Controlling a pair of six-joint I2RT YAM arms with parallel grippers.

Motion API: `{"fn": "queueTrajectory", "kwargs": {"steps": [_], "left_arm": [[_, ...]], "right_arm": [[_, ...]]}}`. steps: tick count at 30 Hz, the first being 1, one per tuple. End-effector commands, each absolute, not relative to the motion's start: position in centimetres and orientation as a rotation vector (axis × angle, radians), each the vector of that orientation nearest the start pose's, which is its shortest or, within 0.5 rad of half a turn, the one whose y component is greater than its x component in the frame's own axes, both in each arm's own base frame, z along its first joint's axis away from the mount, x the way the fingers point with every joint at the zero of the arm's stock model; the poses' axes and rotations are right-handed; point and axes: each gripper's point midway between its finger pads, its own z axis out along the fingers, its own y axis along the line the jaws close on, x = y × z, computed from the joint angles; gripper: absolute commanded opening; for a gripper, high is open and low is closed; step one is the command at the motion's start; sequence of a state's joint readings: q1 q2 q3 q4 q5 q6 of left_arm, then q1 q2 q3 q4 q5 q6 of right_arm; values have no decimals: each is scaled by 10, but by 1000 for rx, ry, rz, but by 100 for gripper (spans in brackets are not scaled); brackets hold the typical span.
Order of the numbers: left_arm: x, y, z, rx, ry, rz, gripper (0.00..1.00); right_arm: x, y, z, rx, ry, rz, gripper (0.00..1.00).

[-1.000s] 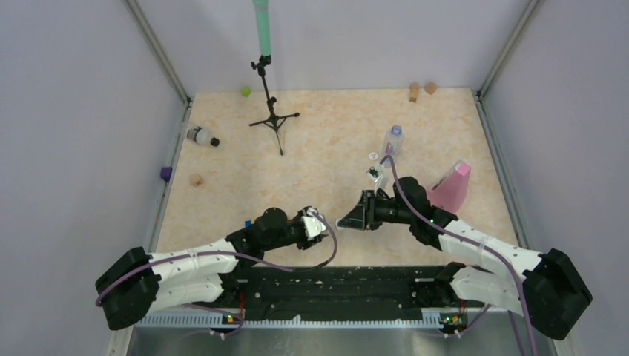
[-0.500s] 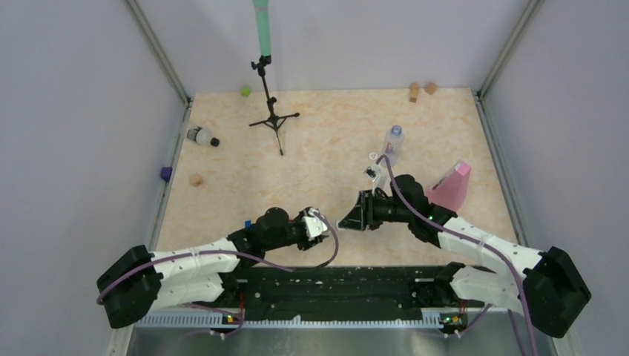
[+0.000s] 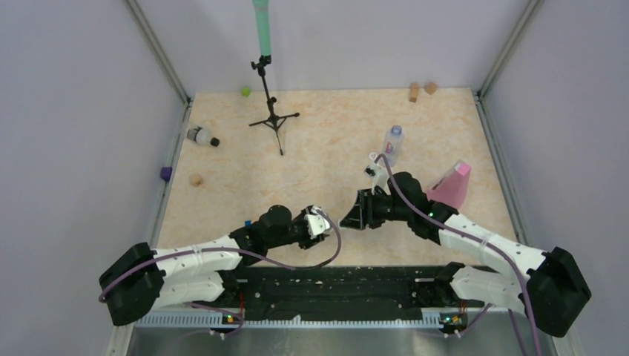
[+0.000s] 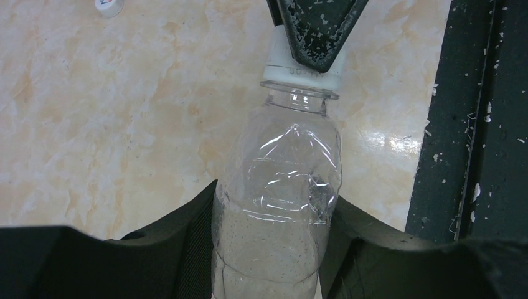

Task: Unscrew the bottle caps
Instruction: Unscrew the bottle cap from the plastic bottle.

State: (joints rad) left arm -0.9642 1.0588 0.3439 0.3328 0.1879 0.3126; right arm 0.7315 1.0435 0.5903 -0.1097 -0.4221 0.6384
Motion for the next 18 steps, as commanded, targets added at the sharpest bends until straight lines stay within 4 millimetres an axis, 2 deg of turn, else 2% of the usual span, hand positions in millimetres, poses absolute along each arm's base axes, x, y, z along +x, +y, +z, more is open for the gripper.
{"fn": "queueTrajectory", "kwargs": {"steps": [1,18], "left_arm": [[177,-299,129,1249,1446,-645,0],[178,-300,125,1248,1460,-645,0]], "right_arm": [[169,278,150,-391,2300,1181,47],[162,287,146,-413,2299,1266,43]]}}
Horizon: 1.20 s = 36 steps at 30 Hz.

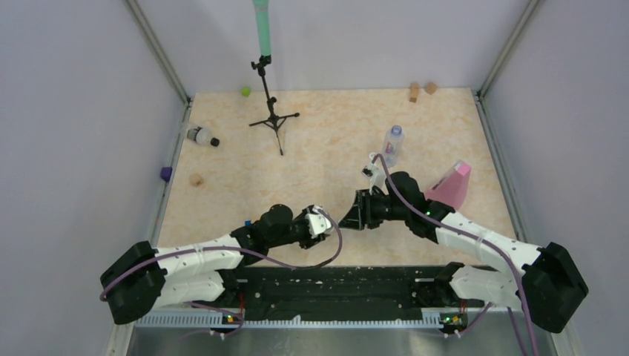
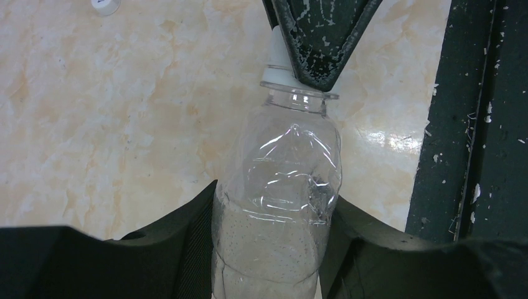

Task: Unscrew the bottle caps
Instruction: Unscrew the bottle cap from the plastic bottle.

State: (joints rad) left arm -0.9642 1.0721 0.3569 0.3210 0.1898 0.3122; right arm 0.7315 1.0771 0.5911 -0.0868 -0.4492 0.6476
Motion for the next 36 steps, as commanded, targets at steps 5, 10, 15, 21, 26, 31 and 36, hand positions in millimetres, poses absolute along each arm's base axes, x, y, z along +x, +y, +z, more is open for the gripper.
{"fn": "queueTrajectory", "kwargs": {"steps": [5,10,15,21,26,31,36], "left_arm": [[179,-300,124,1247,1469,-644,0],[178,-300,126,1241,1464,-651,0],[176,-300,126,1221,1475,-675,0],[164,-307,139,1215,1389,-766,0],[159,-305,144,1216,1364,-786,0],[155,-304,143,1234,1359,-799,0],[150,-307,141,1263,1354,-827,0]], "right_arm": [[160,285,143,-417,2302,1267,34],[160,284,147,-433,2279,1263,17],[153,288,154,-605,2175,1289,0],[153,289,172,-947,1833,1183,0],[151,287,185,-1103,1548,1105,0],[150,288,189,-1228,1395,1034,0],[143,288,176,-1436,1263,935,0]]}}
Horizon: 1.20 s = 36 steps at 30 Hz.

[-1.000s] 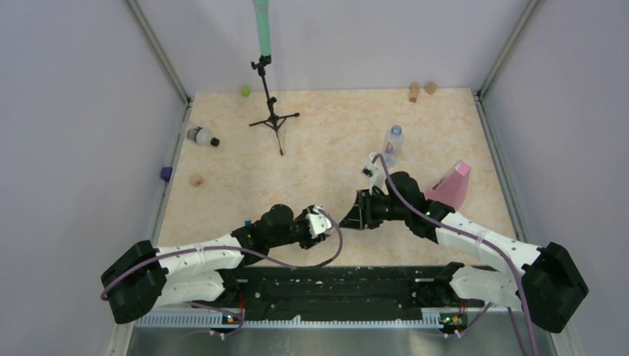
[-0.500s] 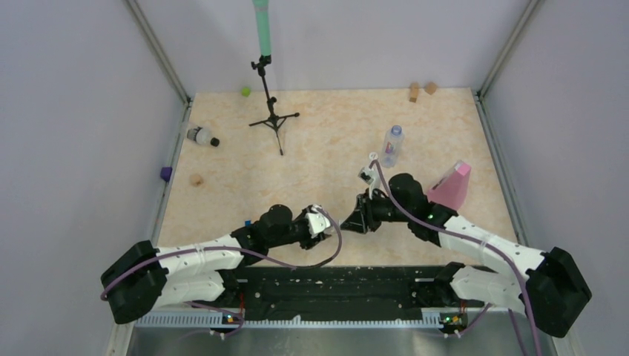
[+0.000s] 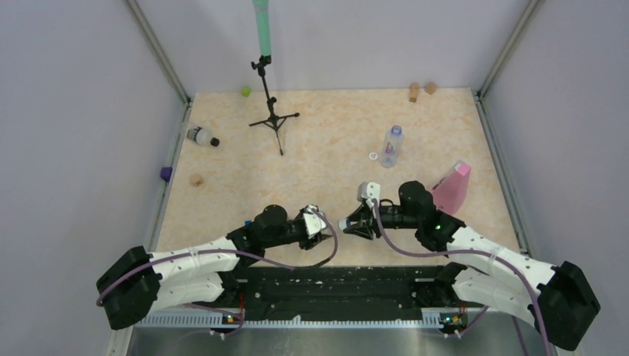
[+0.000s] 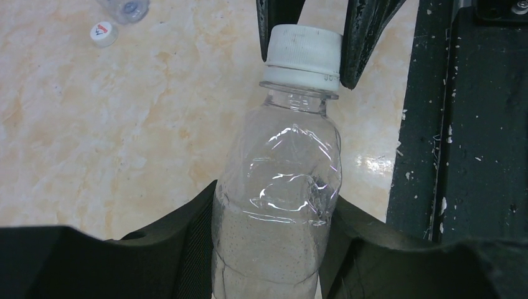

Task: Unscrew the bottle caps
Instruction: Unscrew the bottle cap from the plastic bottle.

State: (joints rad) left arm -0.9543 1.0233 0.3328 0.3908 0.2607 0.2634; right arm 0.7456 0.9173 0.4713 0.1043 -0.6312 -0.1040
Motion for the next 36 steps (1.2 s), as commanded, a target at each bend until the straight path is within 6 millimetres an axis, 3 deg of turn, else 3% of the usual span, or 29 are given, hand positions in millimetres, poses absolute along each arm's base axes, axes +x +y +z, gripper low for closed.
{"fn": "queueTrajectory", "kwargs": {"steps": [1,10,19,28,36], "left_arm": [[150,-307,140,1268,1355,-832,0],[152,-309,133,1296,1392,-822,0],[151,-311,131,1313,1397,-839,0],[146,-314,130,1342,1398,-872,0],[155,-310,121,1325,1459,-821,0]], "right_arm": [[146,287,174,-1452,1250,905,0],[150,278,174,-1570,1009,690,0],[150,269,182,-1569,790,524,0],[161,266,183,-1545,760,425,0],[164,263,187,-1453,799,440,0]]}}
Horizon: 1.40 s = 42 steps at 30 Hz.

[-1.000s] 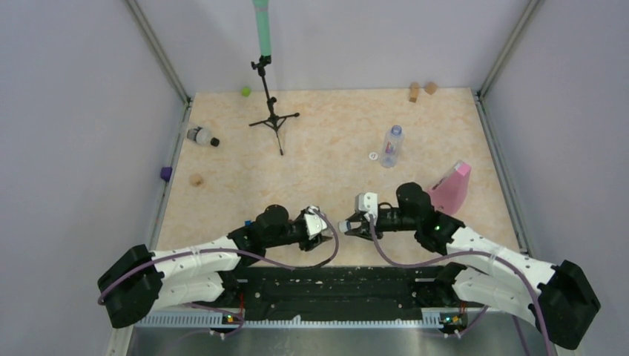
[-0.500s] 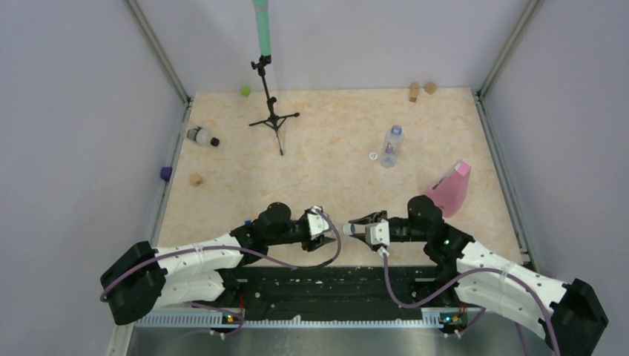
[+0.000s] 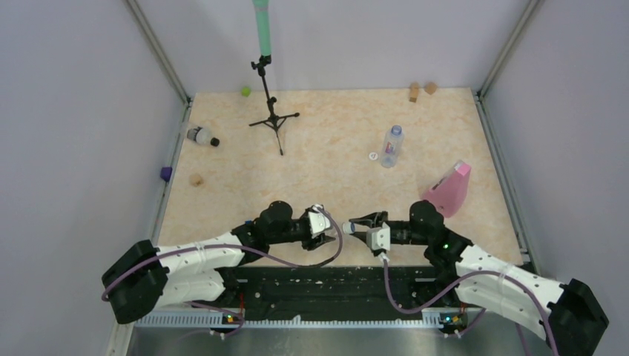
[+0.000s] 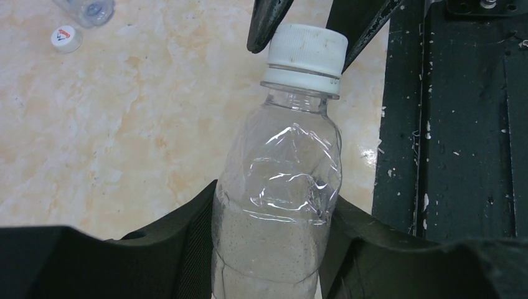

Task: Unscrew the bottle caps
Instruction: Unscrew the bottle cap from the plastic bottle.

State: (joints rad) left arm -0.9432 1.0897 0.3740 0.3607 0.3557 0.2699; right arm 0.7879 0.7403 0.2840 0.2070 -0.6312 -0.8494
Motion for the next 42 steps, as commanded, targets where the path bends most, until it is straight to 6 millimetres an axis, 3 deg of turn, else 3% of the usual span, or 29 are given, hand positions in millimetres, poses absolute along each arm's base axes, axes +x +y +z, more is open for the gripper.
{"fn": "queueTrajectory", "kwargs": {"steps": [1,12,22,30,32,35,42], "left_arm": [[156,-310,119,1326,1472,-816,0],[159,-315,117,1334,1492,-816,0],[165,-307,117,1295,1509,-768,0],[169,-303,114,1263,1517,-739,0],[169,-302,113,1256,1520,-737,0],[168,-301,113,1247,1518,-745,0],[174,-300,115,1200,1519,-725,0]], "right_arm": [[163,262,187,-1443,801,446,1],[157,259,195,-1356,823,511,24],[156,257,199,-1274,878,573,32],[147,260,205,-1189,942,720,44],[146,260,206,-1162,971,753,62],[146,260,206,-1135,1013,785,74],[159,254,220,-897,1163,882,87]]}}
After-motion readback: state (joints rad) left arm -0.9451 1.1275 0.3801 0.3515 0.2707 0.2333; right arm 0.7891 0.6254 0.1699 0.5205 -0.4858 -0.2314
